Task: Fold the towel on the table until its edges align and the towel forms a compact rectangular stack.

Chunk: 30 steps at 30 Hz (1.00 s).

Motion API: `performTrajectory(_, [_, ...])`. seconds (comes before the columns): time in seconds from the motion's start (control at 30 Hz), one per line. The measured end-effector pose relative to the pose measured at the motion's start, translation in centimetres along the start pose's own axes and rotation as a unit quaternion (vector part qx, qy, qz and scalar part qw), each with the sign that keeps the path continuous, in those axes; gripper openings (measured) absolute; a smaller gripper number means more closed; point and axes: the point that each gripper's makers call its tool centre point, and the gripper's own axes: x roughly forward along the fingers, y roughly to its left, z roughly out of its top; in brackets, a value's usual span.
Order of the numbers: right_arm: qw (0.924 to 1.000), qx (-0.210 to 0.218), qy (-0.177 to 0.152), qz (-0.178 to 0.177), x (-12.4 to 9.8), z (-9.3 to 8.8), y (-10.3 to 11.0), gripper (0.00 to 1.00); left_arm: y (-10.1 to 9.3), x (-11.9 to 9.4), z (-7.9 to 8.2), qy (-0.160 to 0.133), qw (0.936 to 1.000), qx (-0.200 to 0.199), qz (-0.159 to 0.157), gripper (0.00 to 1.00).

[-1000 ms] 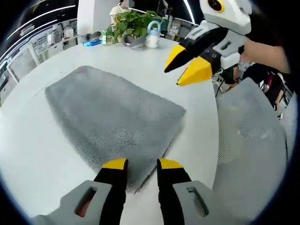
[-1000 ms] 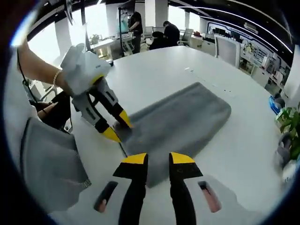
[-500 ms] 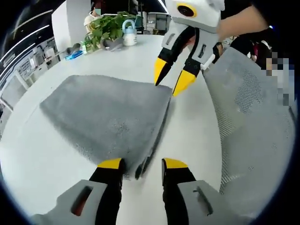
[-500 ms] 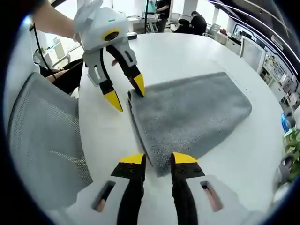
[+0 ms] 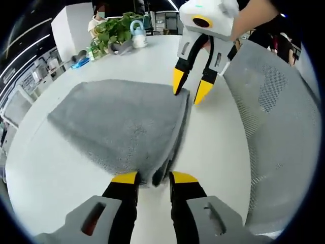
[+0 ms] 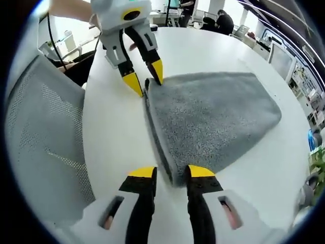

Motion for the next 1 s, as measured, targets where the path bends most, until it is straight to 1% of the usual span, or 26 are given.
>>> performTrajectory(0.07, [1.0, -0.009, 0.001, -0.004, 0.1, -0.1, 0.0, 0.22, 0.0, 0.0, 0.0, -0.004, 1.0, 0.002, 0.002, 0.24])
performTrajectory(0.13, [0.9996, -0.027, 0.002, -0.012, 0.3, -0.2, -0.1, 0.21, 0.0, 0.0, -0.1, -0.015, 0.9999, 0.005, 0.005, 0.24])
performTrajectory(0.2, [0.998, -0.056, 0.004, -0.027, 0.4, -0.2, -0.5, 0.18, 0.1, 0.0, -0.2, -0.023, 0.9997, 0.004, 0.006, 0.24])
performTrajectory(0.23, [0.996, -0.08, 0.007, -0.039, 0.4, -0.3, -0.8, 0.16, 0.1, 0.0, -0.1, -0.026, 0.9996, 0.004, 0.007, 0.24])
performTrajectory(0.27, [0.9951, -0.089, 0.004, -0.042, 0.5, -0.2, -0.8, 0.15, 0.1, 0.0, -0.1, -0.026, 0.9996, 0.004, 0.007, 0.24])
performTrajectory(0.33, [0.9964, -0.075, 0.001, -0.041, 0.5, -0.2, -0.7, 0.14, 0.1, 0.0, 0.0, -0.025, 0.9996, 0.002, 0.011, 0.23])
performTrajectory(0.43, [0.9966, -0.064, -0.018, -0.05, 0.4, -0.2, -1.0, 0.12, 0.1, 0.0, 0.1, -0.024, 0.9996, 0.002, 0.016, 0.22])
performTrajectory(0.53, [0.996, -0.067, -0.024, -0.054, 0.4, 0.0, -1.0, 0.1, 0.0, 0.0, 0.1, -0.02, 0.9995, 0.002, 0.023, 0.21])
performTrajectory(0.57, [0.9955, -0.073, -0.019, -0.057, 0.4, 0.0, -1.0, 0.09, 0.2, -0.1, 0.1, -0.019, 0.9993, 0.01, 0.03, 0.17])
performTrajectory(0.6, [0.9951, -0.077, -0.015, -0.06, 0.4, 0.1, -0.9, 0.09, 0.3, -0.1, 0.0, -0.012, 0.9991, 0.017, 0.036, 0.16])
performTrajectory(0.63, [0.9947, -0.081, -0.012, -0.062, 0.4, 0.1, -0.9, 0.08, 0.2, -0.1, 0.1, -0.013, 0.9992, 0.02, 0.033, 0.15])
performTrajectory(0.73, [0.9942, -0.083, -0.009, -0.067, 0.2, 0.2, -1.1, 0.06, 0.2, -0.2, 0.2, -0.004, 0.9994, 0.016, 0.032, 0.14])
performTrajectory(0.83, [0.9954, -0.069, -0.008, -0.067, -0.1, 0.2, -1.1, 0.05, 0.2, -0.4, 0.3, 0.005, 0.9997, -0.004, 0.026, 0.11])
performTrajectory(1.0, [0.995, -0.07, -0.008, -0.07, -0.7, 0.3, -0.9, 0.05, 0.0, -0.5, 0.3, 0.013, 0.9997, -0.007, 0.022, 0.1])
